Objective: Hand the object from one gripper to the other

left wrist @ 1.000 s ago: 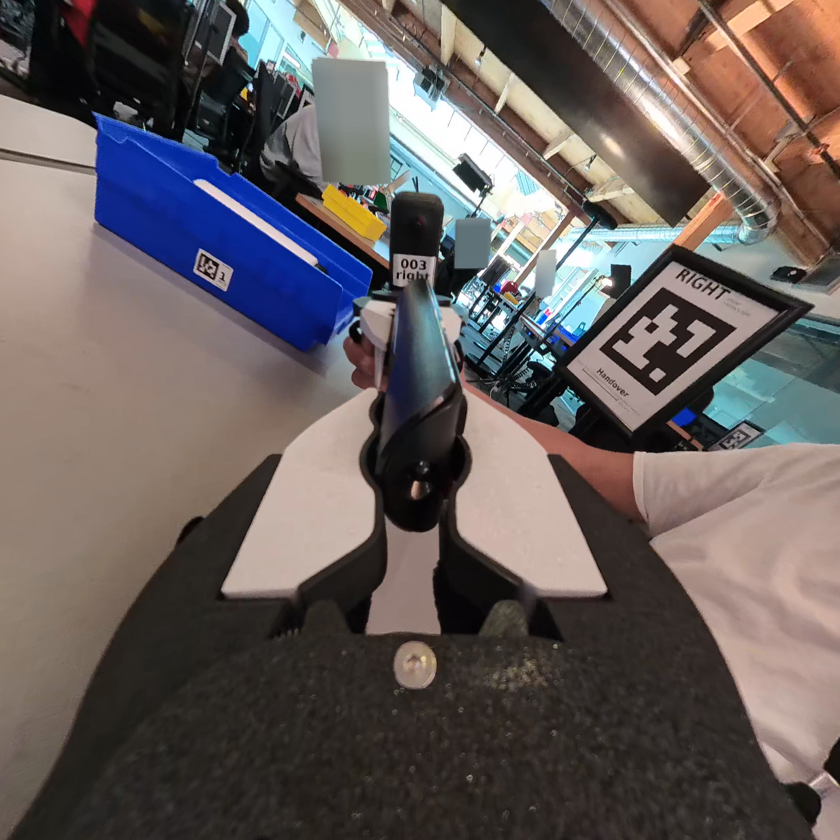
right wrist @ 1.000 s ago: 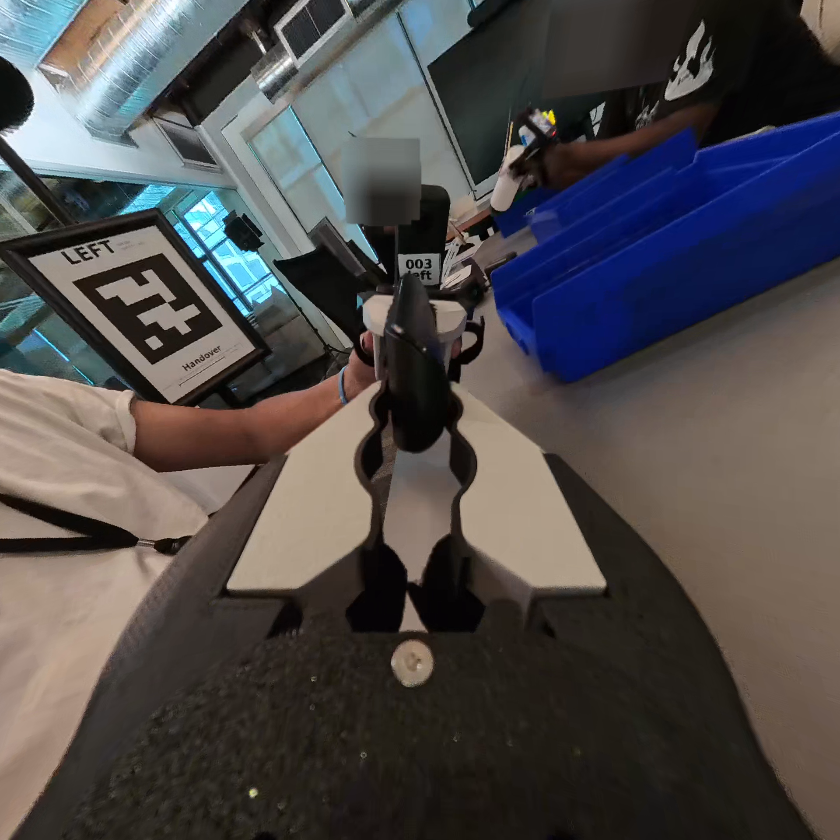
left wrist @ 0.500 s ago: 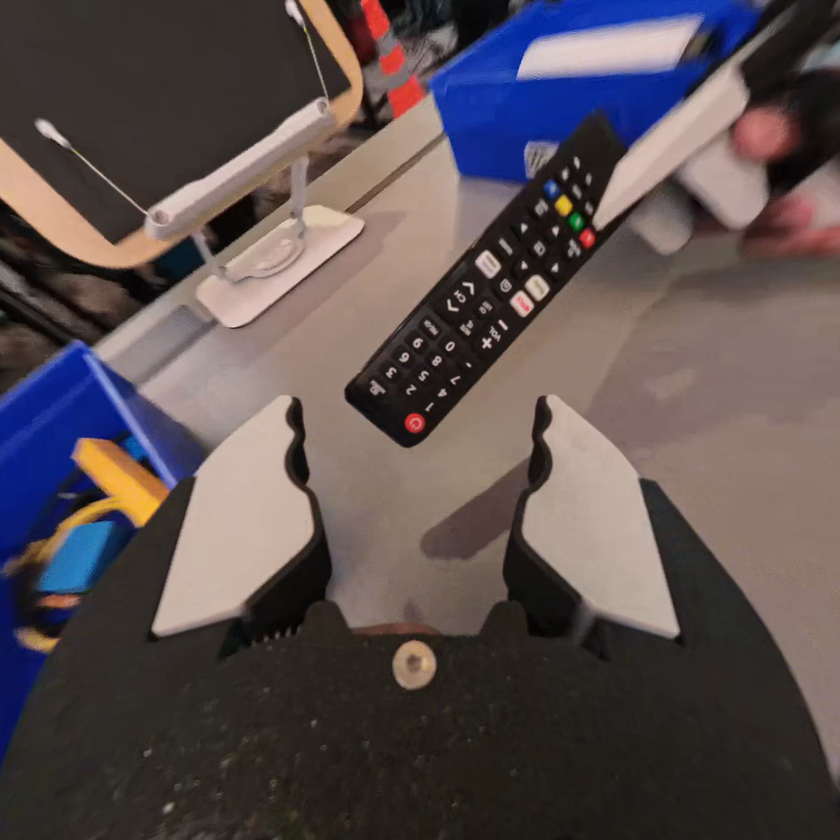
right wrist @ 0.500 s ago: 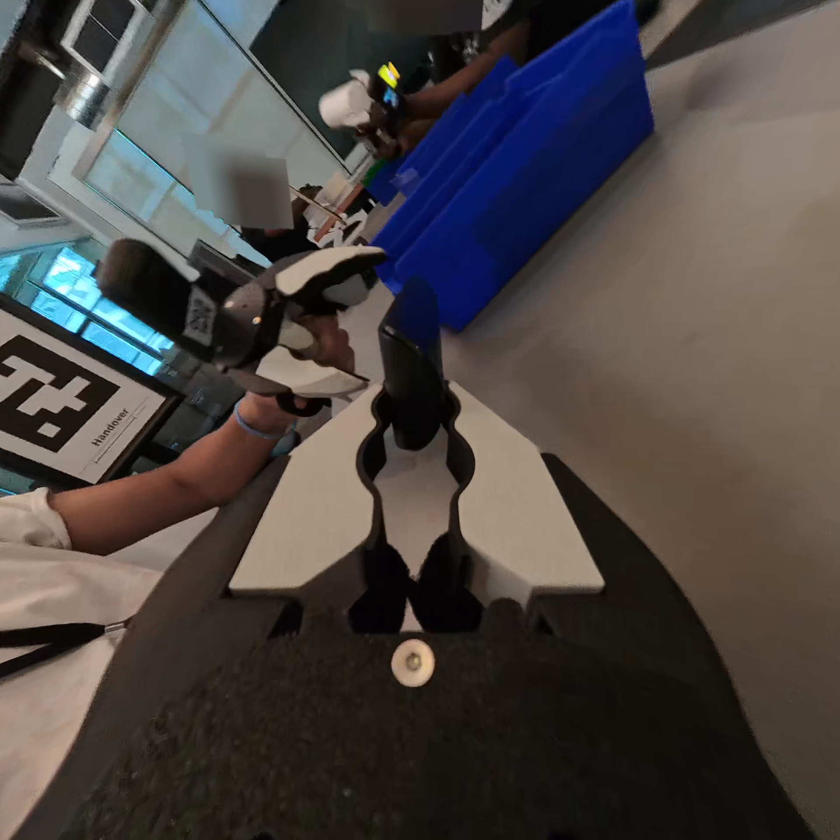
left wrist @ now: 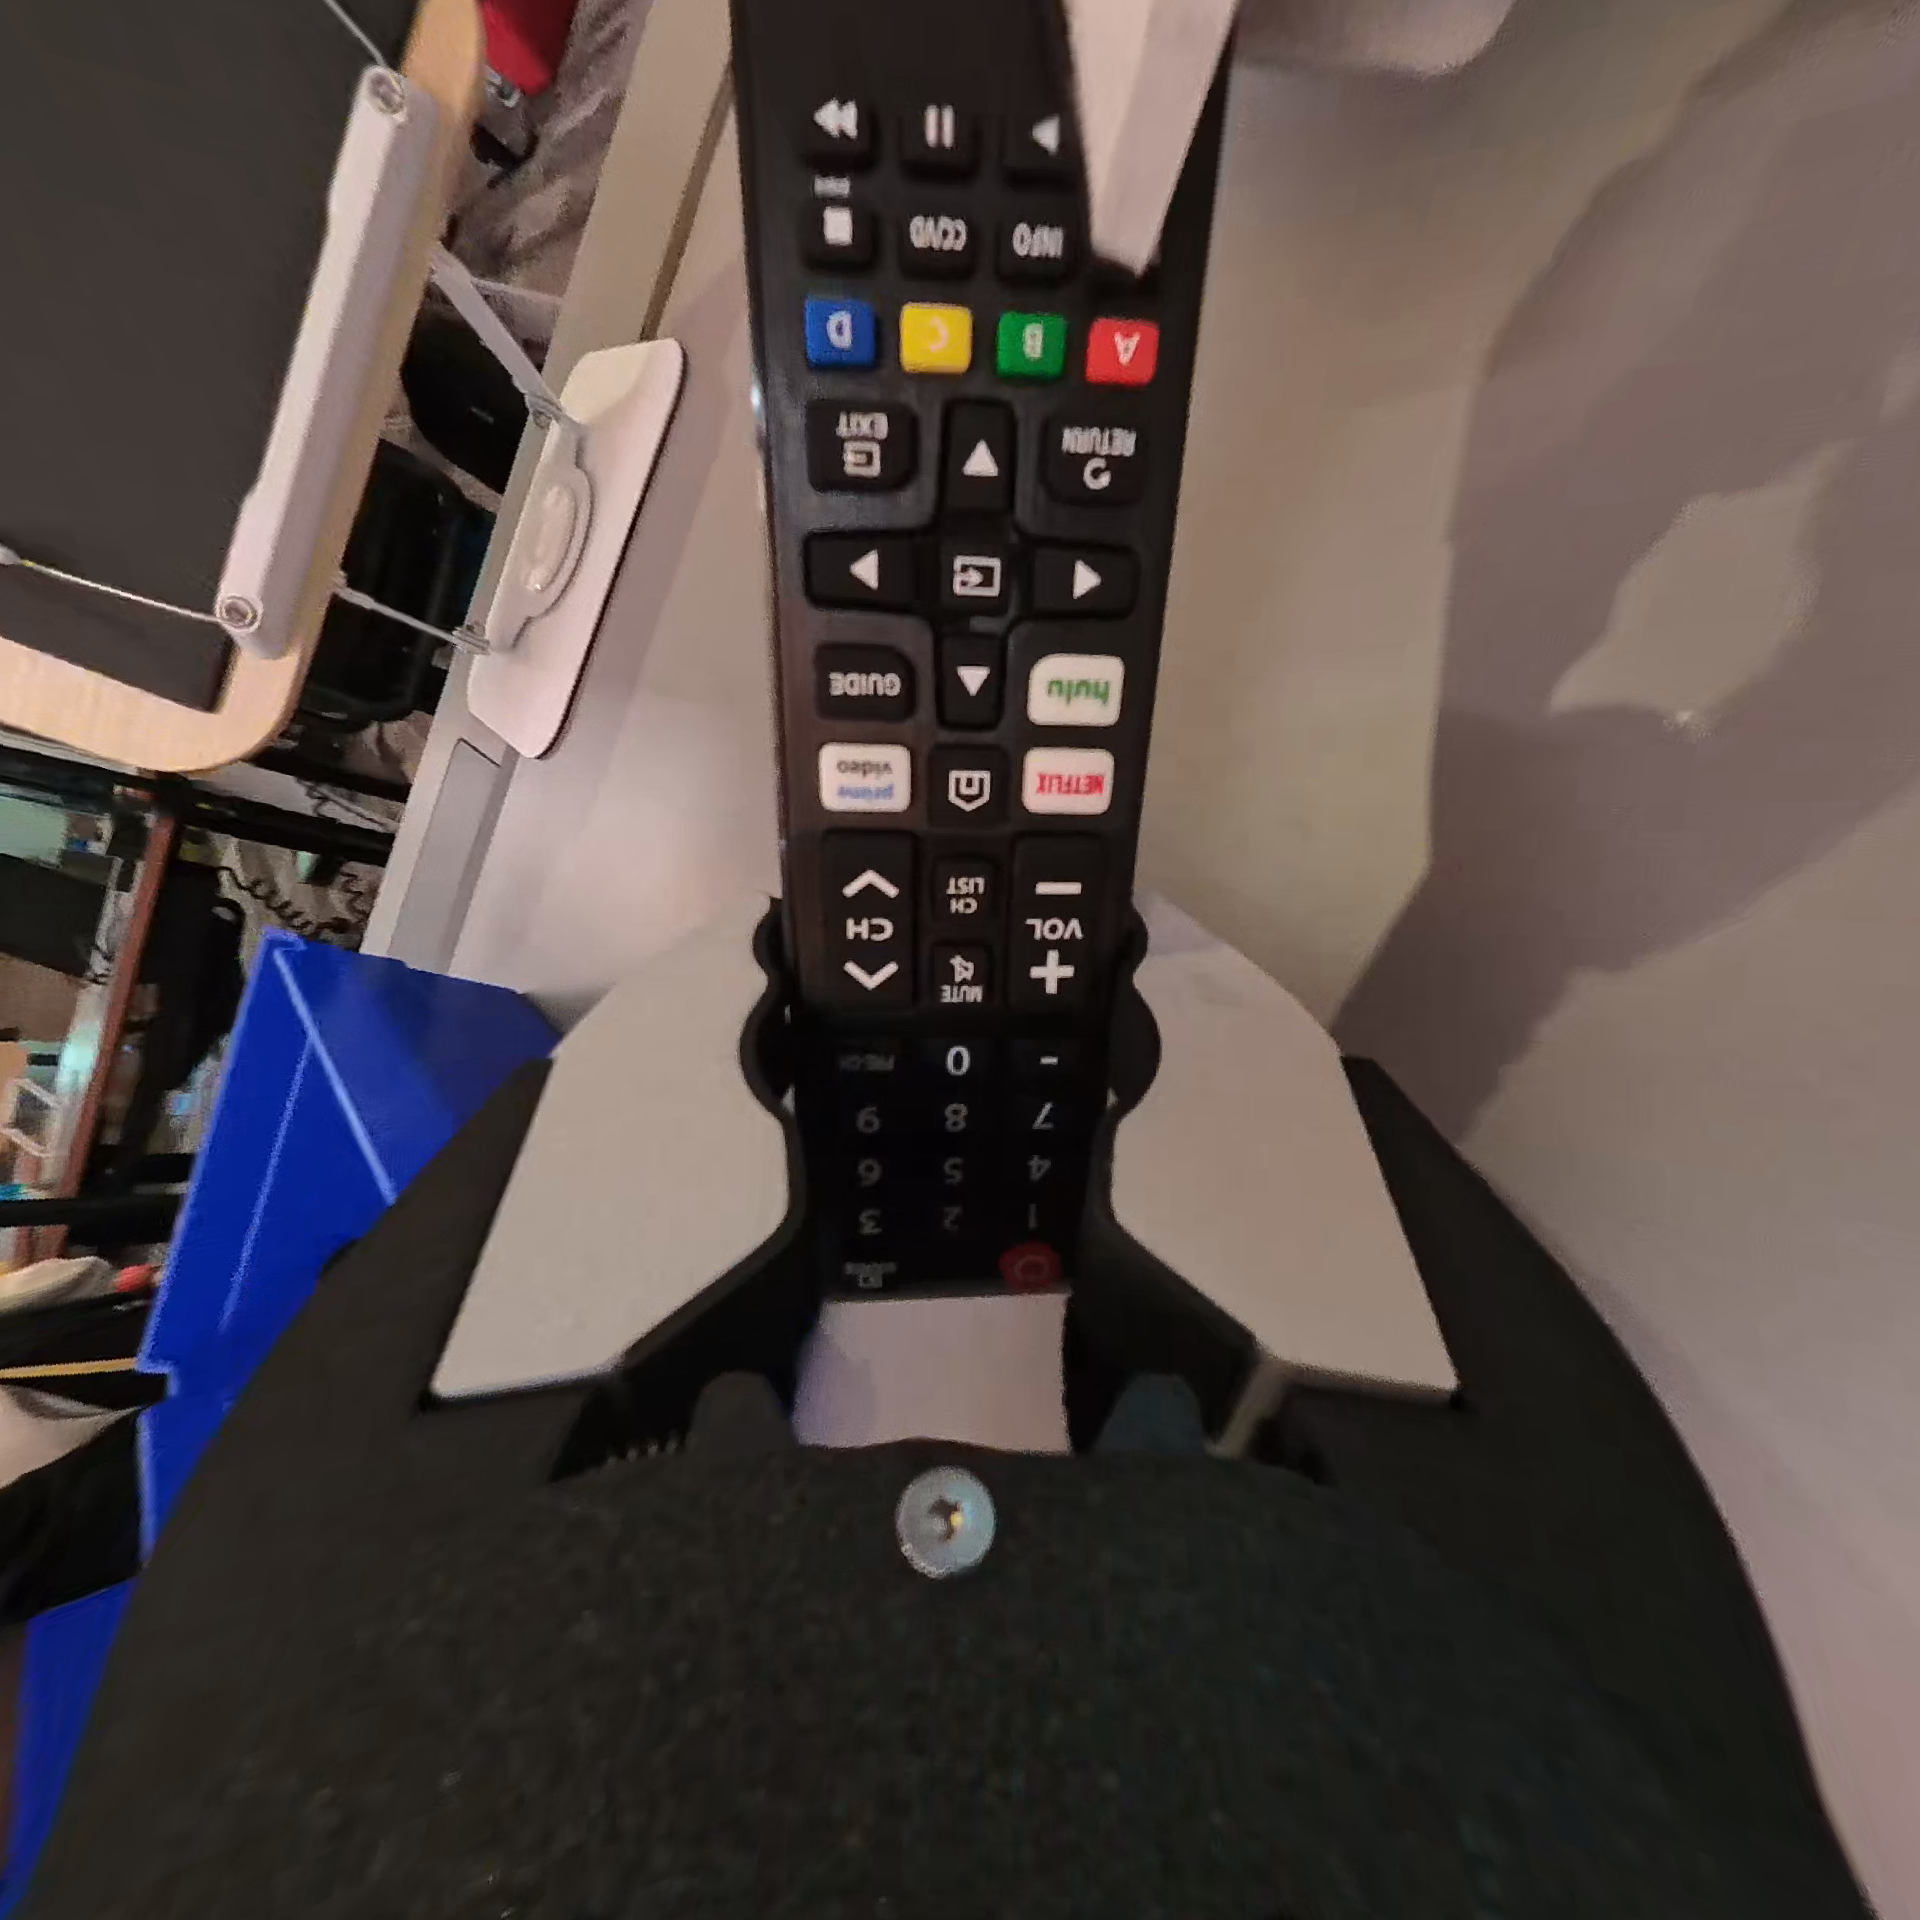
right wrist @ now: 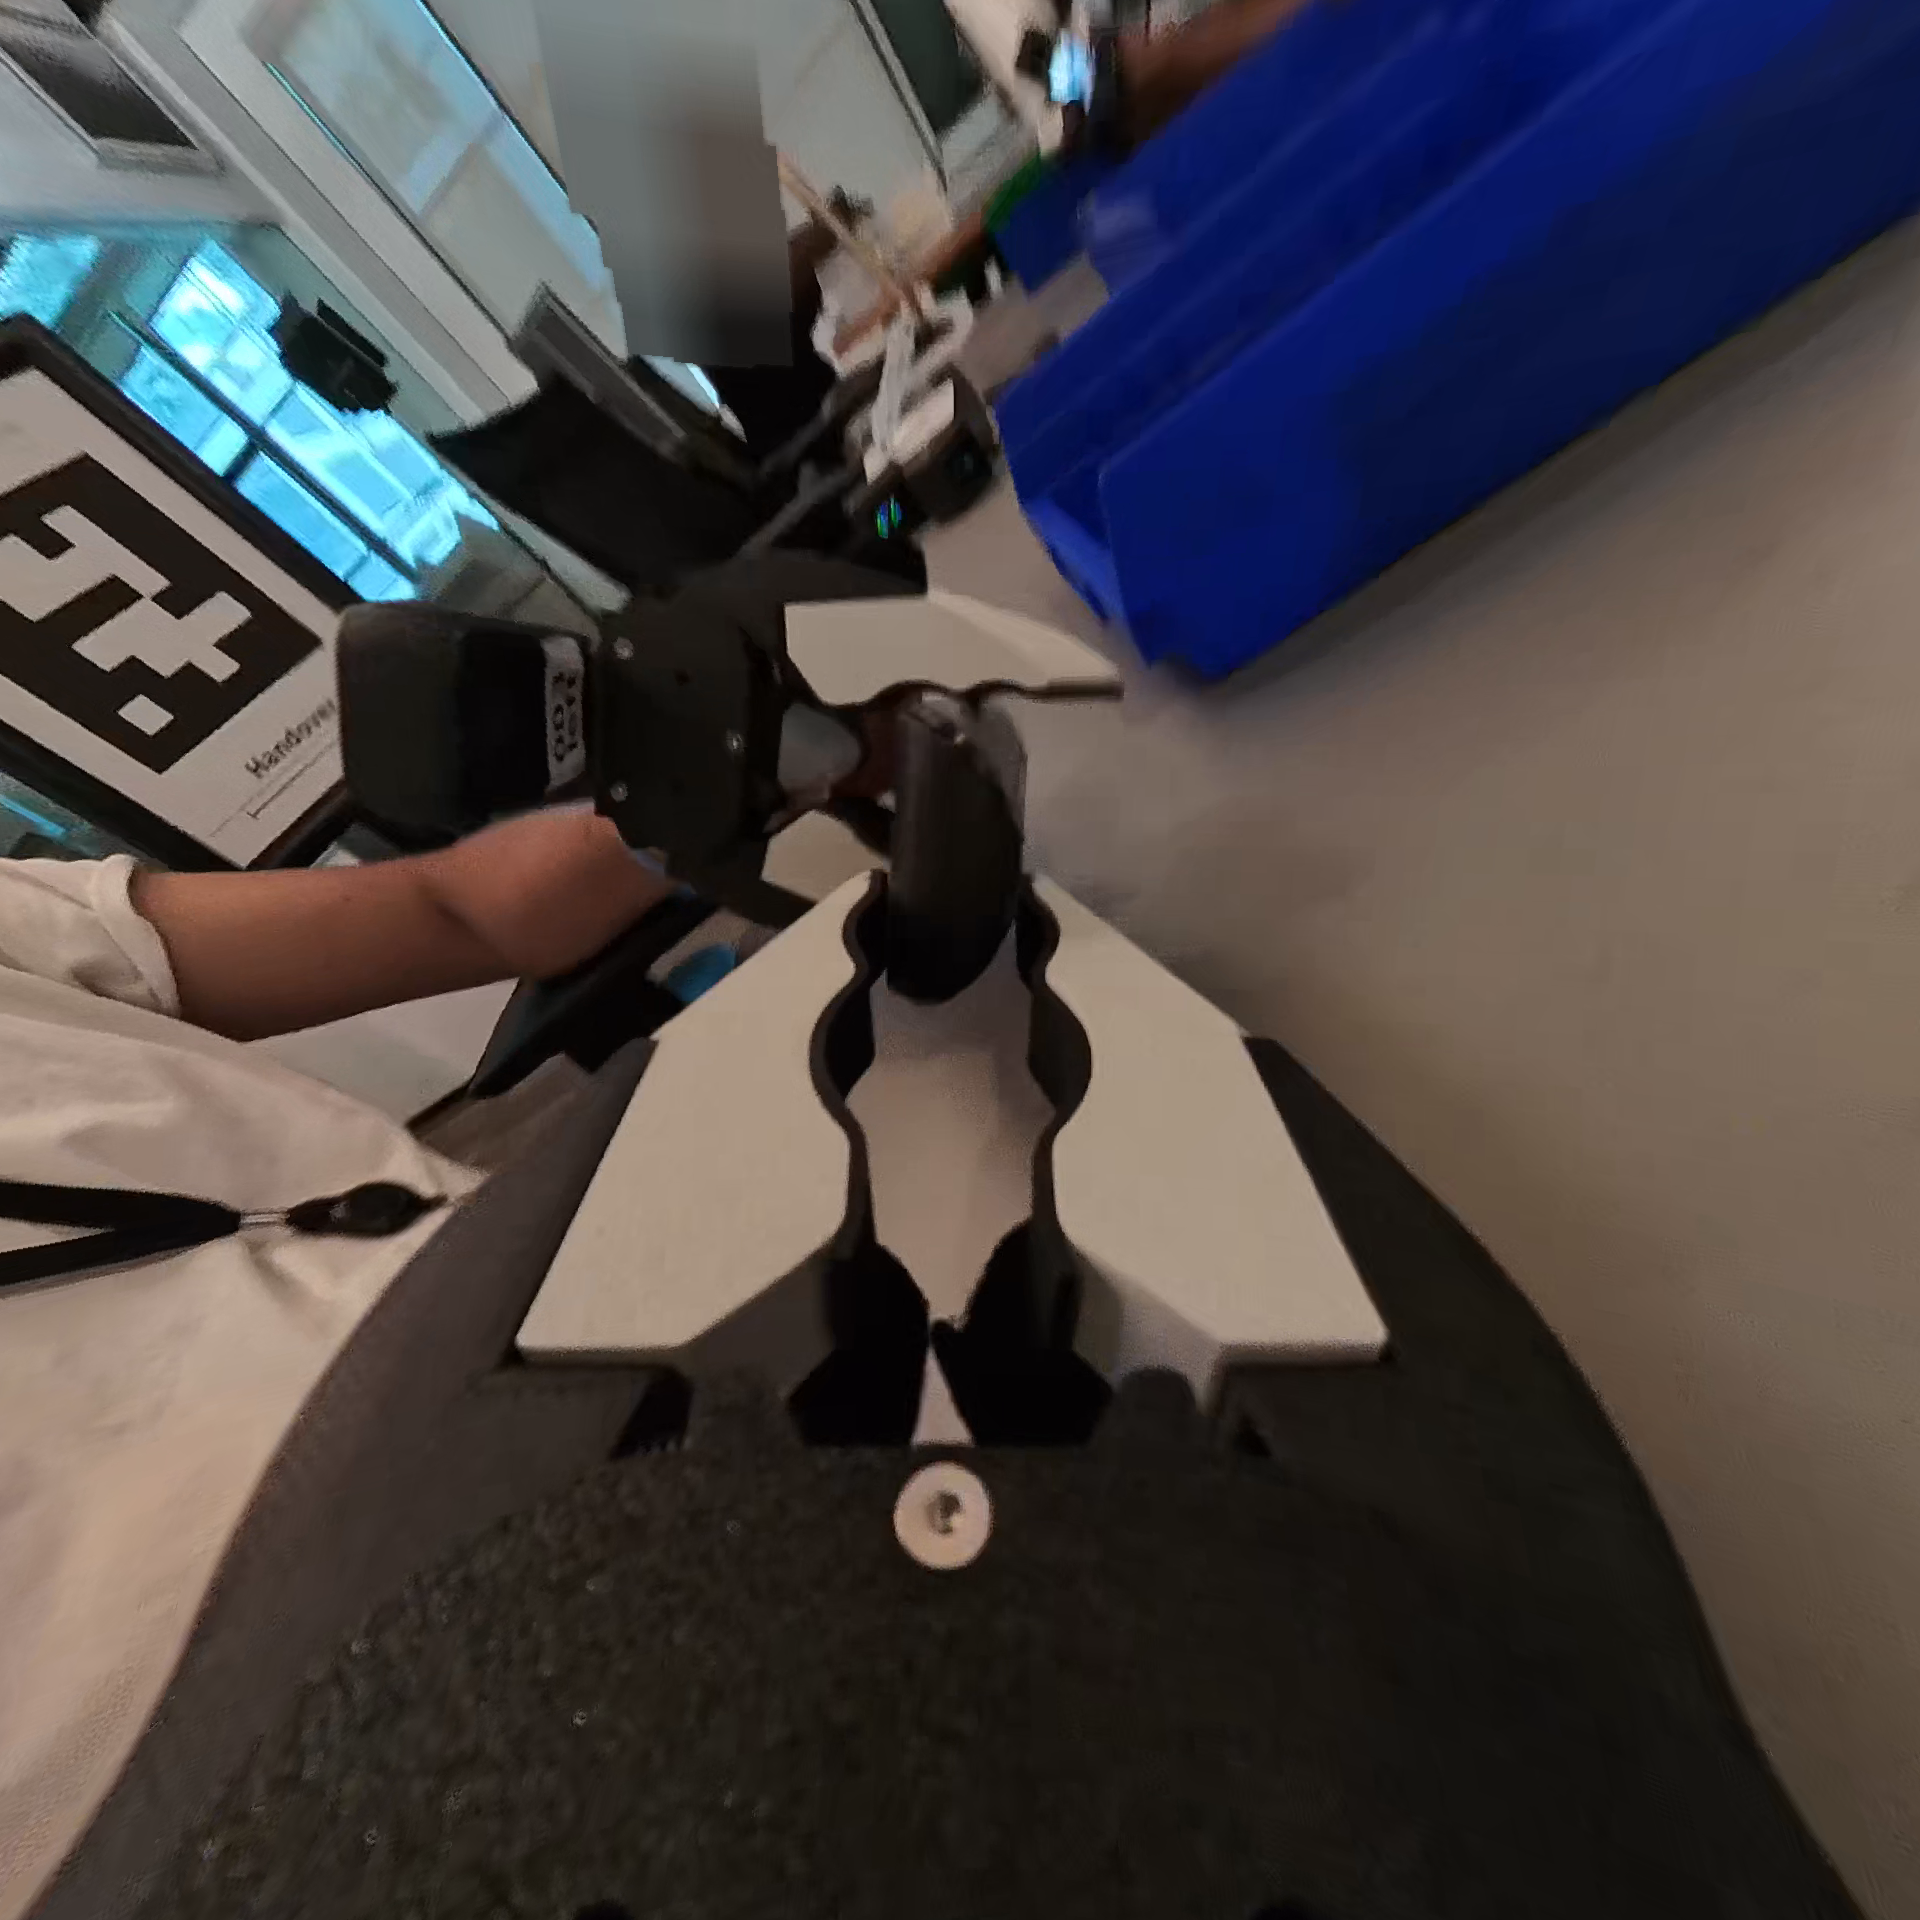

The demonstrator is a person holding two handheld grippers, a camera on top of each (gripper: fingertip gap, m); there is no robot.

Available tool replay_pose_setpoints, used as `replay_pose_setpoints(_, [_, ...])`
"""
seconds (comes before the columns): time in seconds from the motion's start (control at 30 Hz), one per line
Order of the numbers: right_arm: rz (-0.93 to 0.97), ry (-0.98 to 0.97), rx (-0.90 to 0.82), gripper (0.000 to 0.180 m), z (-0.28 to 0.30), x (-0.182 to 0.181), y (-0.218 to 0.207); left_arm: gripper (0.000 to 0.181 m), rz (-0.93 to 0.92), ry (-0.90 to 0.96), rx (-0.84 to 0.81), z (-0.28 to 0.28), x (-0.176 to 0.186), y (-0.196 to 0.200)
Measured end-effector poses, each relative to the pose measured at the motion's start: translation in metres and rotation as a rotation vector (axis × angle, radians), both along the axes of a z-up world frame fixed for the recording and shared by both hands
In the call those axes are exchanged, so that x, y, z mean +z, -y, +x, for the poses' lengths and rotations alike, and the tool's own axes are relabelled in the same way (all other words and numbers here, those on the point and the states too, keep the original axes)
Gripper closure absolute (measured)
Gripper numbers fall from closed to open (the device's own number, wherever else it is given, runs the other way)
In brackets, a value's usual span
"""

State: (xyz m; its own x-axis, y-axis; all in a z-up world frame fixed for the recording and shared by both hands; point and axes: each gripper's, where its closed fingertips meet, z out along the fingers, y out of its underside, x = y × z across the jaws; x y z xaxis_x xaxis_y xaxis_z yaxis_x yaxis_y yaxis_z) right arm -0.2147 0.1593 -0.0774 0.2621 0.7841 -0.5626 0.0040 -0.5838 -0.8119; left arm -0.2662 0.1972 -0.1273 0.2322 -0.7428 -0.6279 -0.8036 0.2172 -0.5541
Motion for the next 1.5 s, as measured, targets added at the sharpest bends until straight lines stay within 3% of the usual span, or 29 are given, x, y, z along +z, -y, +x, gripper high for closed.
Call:
replay_pose_setpoints(0.1, [0.151,-0.142,-0.143,0.118,0.013,0.022,-0.019,0.123,-0.14,0.154,0.005,0.002,0.009,0.001])
replay_pose_setpoints(0.27, [0.255,-0.181,-0.3,0.118,0.036,0.031,-0.035,0.125,-0.576,0.592,0.003,0.006,0.035,0.004])
replay_pose_setpoints(0.5, [0.144,-0.338,-0.1,0.116,-0.008,0.033,-0.009,0.125,-1.021,0.988,-0.2,0.021,0.072,0.031])
replay_pose_setpoints(0.6, [0.126,-0.473,-0.041,0.111,-0.024,0.05,0.002,0.126,-1.101,1.021,-0.309,0.031,0.081,0.052])
replay_pose_setpoints(0.7, [0.139,-0.552,-0.042,0.118,-0.03,0.063,0.005,0.125,-1.072,0.936,-0.339,0.042,0.073,0.068])
replay_pose_setpoints(0.73, [0.143,-0.532,-0.033,0.128,-0.031,0.062,0.007,0.125,-1.064,0.916,-0.344,0.045,0.071,0.071])
replay_pose_setpoints(0.9, [0.165,-0.372,-0.03,0.129,-0.031,0.053,0.01,0.125,-1.045,0.854,-0.35,0.049,0.06,0.075])
replay_pose_setpoints(1.0, [0.123,-0.253,-0.101,0.129,-0.022,0.037,-0.003,0.123,-0.861,0.818,-0.281,0.042,0.053,0.057])
replay_pose_setpoints(1.13, [-0.022,-0.13,-0.381,0.128,0.023,0.01,-0.043,0.105,-0.521,0.711,-0.137,0.025,0.05,0.026])
replay_pose_setpoints(1.23, [-0.111,-0.241,-0.566,0.128,0.053,0.007,-0.06,0.1,-0.304,0.581,-0.064,0.023,0.046,0.019])
replay_pose_setpoints(1.3, [-0.215,-0.39,-0.594,0.129,0.057,0.006,-0.062,0.097,-0.256,0.54,-0.081,0.033,0.044,0.03])
replay_pose_setpoints(1.4, [-0.519,-0.795,-0.41,0.129,0.048,0.02,-0.052,0.097,-0.248,0.548,-0.125,0.045,0.046,0.044])
replay_pose_setpoints(1.5, [-0.644,-0.856,-0.265,0.129,0.03,0.018,-0.043,0.101,-0.196,0.574,-0.133,0.041,0.056,0.041])
